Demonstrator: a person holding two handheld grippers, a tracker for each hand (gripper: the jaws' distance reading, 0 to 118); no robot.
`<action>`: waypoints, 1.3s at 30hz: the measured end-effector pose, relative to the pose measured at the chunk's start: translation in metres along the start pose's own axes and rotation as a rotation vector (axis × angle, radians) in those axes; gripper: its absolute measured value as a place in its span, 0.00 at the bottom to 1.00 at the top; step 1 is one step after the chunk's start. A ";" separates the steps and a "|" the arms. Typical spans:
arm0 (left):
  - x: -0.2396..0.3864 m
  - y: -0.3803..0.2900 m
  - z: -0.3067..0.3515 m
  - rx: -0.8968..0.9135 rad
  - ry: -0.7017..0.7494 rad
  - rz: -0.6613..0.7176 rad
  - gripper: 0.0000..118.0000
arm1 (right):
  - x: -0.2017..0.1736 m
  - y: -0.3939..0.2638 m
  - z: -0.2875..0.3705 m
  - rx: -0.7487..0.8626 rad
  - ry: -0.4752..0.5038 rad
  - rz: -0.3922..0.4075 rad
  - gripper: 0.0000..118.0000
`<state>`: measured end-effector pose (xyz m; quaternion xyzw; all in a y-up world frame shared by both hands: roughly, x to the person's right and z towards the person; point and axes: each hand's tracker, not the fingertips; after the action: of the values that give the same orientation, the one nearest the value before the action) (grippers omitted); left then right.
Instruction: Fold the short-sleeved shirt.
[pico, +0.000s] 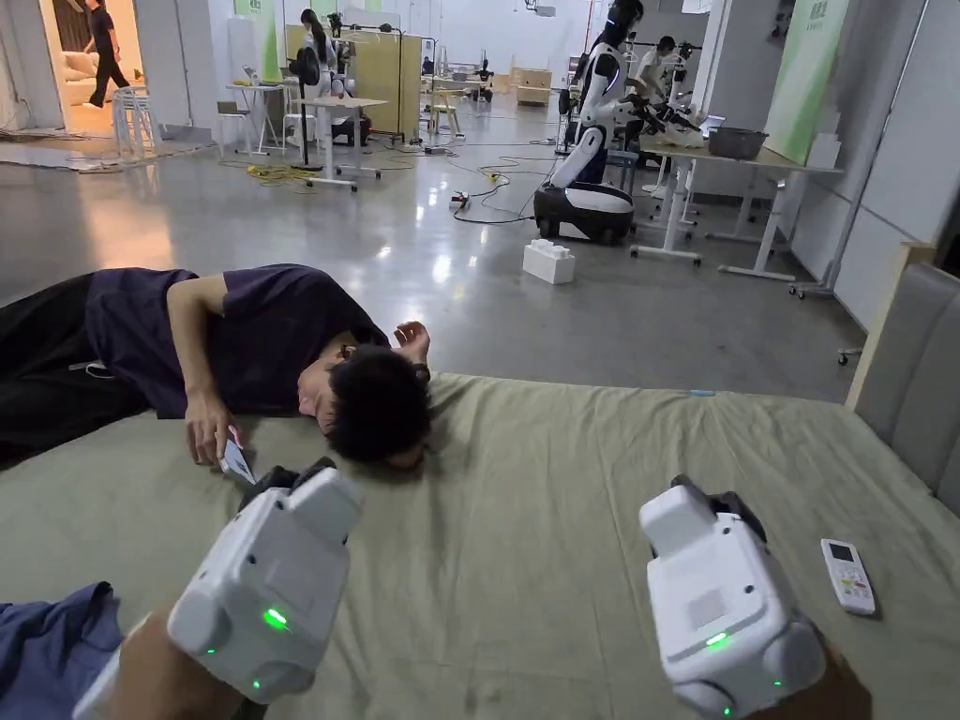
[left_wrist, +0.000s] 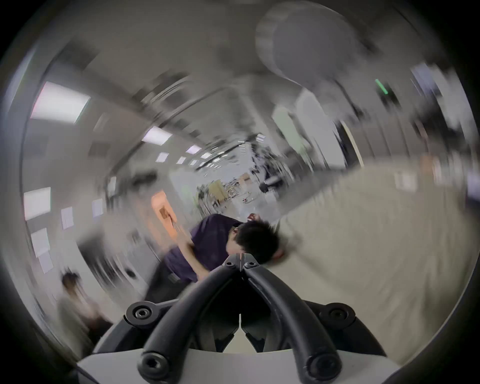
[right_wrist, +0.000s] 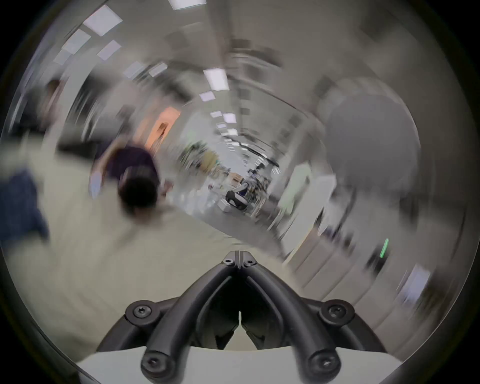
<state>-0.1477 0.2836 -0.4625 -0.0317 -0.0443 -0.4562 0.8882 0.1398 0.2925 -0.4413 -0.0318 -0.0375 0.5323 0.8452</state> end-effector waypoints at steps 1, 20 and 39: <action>0.005 -0.002 -0.001 0.000 -0.001 -0.095 0.00 | -0.009 0.000 -0.001 0.005 0.005 0.162 0.00; -0.034 -0.029 0.011 0.012 0.000 1.186 0.00 | 0.021 -0.036 0.010 -0.220 -0.083 -1.158 0.00; -0.074 -0.107 0.025 -0.275 -0.115 1.044 0.00 | -0.006 -0.020 0.005 -0.202 0.004 -1.012 0.00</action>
<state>-0.2783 0.2835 -0.4435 -0.1901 -0.0110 0.0465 0.9806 0.1546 0.2782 -0.4351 -0.0920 -0.0977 0.0503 0.9897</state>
